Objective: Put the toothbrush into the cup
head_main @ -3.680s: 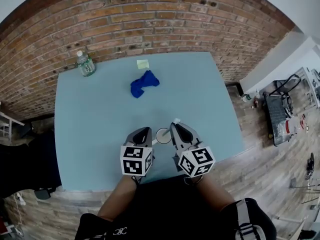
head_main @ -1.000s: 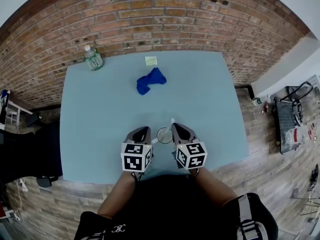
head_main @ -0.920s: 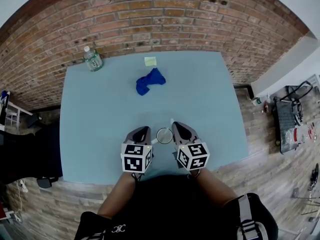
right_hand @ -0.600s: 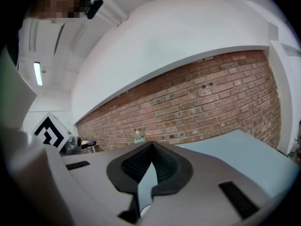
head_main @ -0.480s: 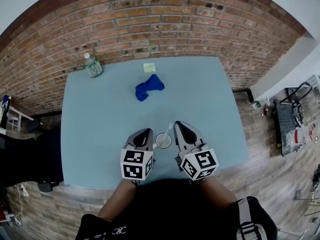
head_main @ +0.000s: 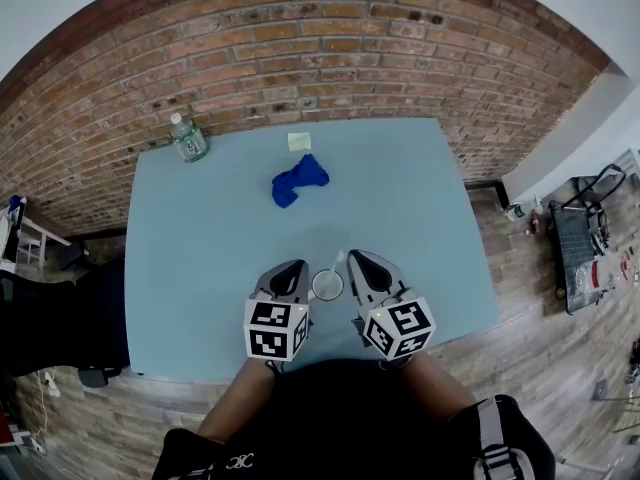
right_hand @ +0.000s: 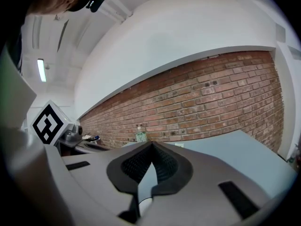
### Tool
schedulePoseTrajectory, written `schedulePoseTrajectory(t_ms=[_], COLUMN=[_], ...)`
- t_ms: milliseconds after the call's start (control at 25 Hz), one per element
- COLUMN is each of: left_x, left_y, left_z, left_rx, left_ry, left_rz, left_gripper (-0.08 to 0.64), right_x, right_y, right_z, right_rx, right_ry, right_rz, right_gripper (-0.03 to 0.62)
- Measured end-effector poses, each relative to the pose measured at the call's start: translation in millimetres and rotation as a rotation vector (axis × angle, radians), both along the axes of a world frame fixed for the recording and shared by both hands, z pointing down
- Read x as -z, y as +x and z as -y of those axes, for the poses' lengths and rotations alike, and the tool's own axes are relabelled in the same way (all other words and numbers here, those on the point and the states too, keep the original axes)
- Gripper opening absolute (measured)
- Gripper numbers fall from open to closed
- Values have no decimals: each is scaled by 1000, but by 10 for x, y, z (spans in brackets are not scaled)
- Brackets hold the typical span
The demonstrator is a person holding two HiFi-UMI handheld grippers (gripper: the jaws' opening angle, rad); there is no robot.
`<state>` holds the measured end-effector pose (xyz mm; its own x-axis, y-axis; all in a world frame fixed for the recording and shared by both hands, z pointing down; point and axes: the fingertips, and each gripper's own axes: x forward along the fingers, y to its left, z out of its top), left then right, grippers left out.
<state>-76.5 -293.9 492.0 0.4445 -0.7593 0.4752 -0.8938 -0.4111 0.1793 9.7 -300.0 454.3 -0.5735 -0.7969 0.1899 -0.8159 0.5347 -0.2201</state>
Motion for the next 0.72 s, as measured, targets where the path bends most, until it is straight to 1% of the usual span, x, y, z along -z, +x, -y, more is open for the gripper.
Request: schedulePoseTrajectory(t_ms=[240, 560, 720], left_x=[-5, -22, -57], left_y=[36, -13, -60], left_z=[-2, -3, 27], left_rx=[-5, 0, 11], left_ry=[-3, -12, -35], left_rz=[7, 16, 0], left_gripper=[8, 8, 8], right_x=[-137, -158, -191], right_y=[31, 31, 14], right_z=[11, 39, 49], right_rx=[8, 2, 6], right_ry=[-42, -50, -59], right_rz=[5, -1, -5], right_gripper=[12, 12, 11])
